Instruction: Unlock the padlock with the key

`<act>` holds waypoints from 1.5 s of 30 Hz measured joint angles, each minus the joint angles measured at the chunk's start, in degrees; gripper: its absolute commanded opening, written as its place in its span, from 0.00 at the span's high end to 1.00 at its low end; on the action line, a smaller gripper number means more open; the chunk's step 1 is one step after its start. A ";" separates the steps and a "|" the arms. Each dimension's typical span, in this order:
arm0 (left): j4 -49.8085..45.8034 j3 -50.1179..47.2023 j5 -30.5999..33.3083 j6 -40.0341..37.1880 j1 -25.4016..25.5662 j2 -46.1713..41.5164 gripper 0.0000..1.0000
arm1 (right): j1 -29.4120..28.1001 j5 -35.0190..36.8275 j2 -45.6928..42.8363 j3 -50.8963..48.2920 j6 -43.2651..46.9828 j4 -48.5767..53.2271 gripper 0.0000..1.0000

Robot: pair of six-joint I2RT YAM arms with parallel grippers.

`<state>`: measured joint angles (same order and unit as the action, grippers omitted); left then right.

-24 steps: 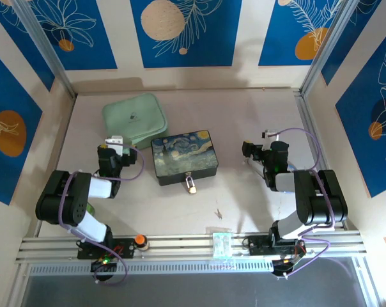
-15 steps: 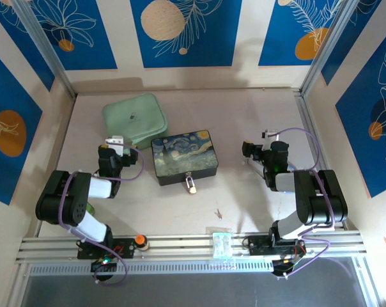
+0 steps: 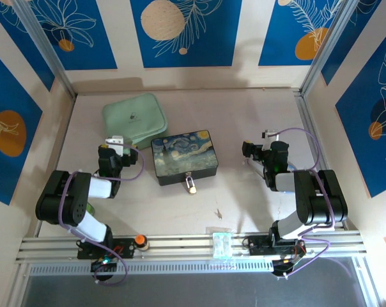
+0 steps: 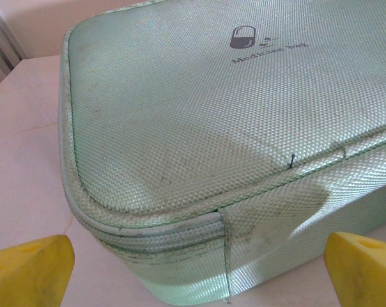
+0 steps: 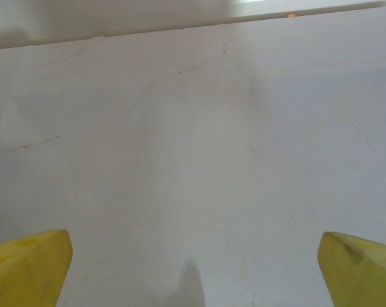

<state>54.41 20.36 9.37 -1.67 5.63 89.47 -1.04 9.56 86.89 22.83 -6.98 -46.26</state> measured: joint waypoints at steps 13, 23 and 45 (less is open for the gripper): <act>0.00 0.00 -0.22 0.00 0.00 0.00 0.01 | 0.00 -0.20 0.00 0.00 0.00 0.00 0.01; -0.11 -1.01 -0.20 0.04 0.00 -1.88 0.00 | -0.02 -0.31 -0.15 0.00 0.04 0.44 0.01; -45.11 6.45 -7.13 43.54 0.24 -41.05 0.01 | -0.11 -7.65 -36.81 15.32 -18.10 54.03 0.01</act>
<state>9.30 26.81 2.24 41.87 5.87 48.42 -1.15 1.91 50.09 38.15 -25.08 7.77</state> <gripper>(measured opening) 0.995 0.991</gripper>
